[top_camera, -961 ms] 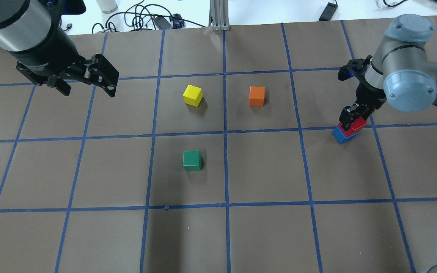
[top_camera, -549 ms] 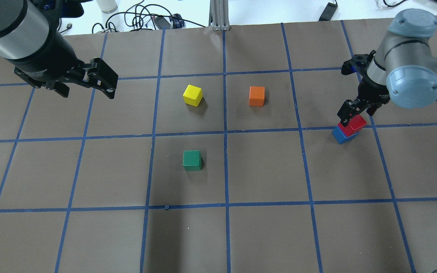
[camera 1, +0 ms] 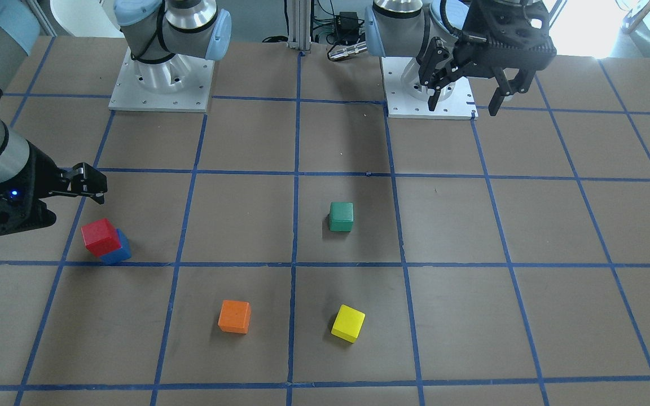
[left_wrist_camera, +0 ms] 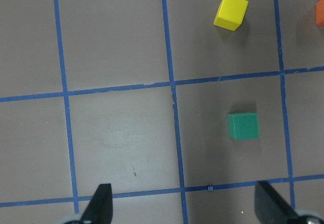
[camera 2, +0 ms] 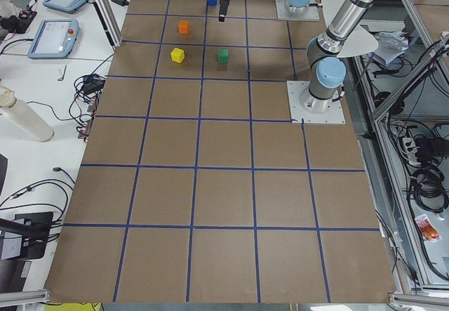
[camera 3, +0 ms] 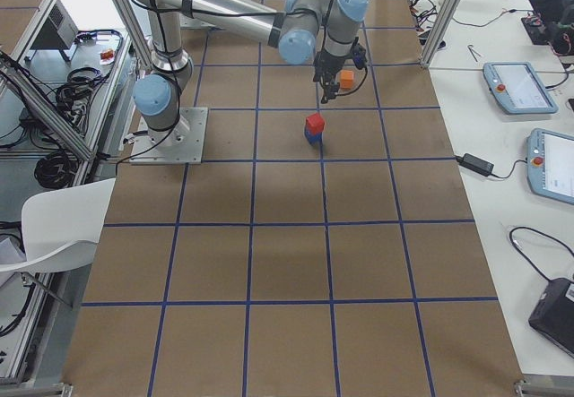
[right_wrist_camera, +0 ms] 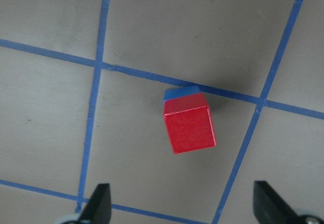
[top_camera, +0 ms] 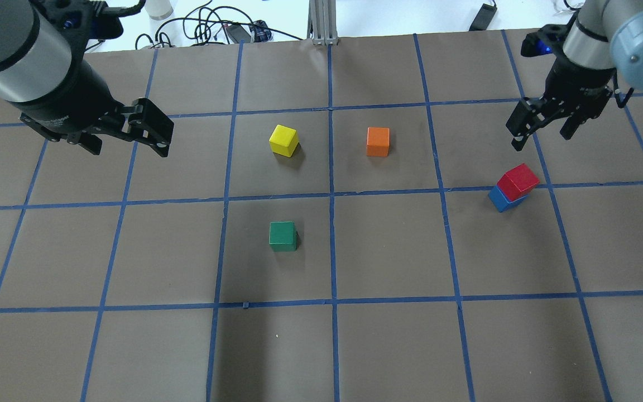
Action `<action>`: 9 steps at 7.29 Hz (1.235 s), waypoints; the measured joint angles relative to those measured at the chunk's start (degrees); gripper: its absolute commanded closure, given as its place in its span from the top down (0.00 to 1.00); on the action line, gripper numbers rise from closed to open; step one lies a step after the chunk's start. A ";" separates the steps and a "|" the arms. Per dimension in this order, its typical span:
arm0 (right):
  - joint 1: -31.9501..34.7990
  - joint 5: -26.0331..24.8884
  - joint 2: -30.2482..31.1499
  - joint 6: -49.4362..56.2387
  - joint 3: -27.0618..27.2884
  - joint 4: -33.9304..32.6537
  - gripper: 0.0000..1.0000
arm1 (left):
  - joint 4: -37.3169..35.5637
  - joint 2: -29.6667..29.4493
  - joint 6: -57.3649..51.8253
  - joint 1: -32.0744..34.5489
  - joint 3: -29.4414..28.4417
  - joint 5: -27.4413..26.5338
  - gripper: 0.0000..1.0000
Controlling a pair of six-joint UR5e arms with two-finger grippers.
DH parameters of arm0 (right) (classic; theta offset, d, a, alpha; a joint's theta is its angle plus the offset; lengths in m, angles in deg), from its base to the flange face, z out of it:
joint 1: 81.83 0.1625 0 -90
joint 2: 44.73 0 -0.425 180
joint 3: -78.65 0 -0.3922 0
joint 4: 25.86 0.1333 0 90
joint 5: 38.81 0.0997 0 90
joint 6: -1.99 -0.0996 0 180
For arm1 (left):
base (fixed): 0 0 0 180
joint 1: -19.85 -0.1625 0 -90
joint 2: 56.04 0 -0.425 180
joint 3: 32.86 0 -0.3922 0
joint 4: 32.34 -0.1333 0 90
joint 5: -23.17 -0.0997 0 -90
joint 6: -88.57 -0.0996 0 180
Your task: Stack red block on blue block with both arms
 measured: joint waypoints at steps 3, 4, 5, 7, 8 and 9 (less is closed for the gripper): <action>9.63 4.07 2.06 -13.40 -6.00 6.45 1.00 | 2.03 0.32 0.25 -0.33 -0.12 -0.07 1.00; 11.02 4.99 2.40 -15.01 -6.12 6.60 1.00 | 3.42 -0.82 0.92 -0.50 -1.88 -0.02 1.00; 11.61 5.39 2.64 -15.63 -5.91 6.60 1.00 | 5.30 -2.58 1.98 -0.58 -4.44 0.07 1.00; 11.94 5.56 3.45 -15.94 -4.58 5.99 1.00 | 7.91 -5.73 2.89 -0.44 -8.57 -0.12 1.00; 11.94 5.54 3.82 -15.94 -3.78 5.65 1.00 | 8.16 -6.59 2.79 -0.10 -9.51 -0.17 1.00; 11.95 5.53 4.09 -15.90 -3.23 5.26 1.00 | 8.07 -6.93 2.43 0.31 -9.68 -0.18 1.00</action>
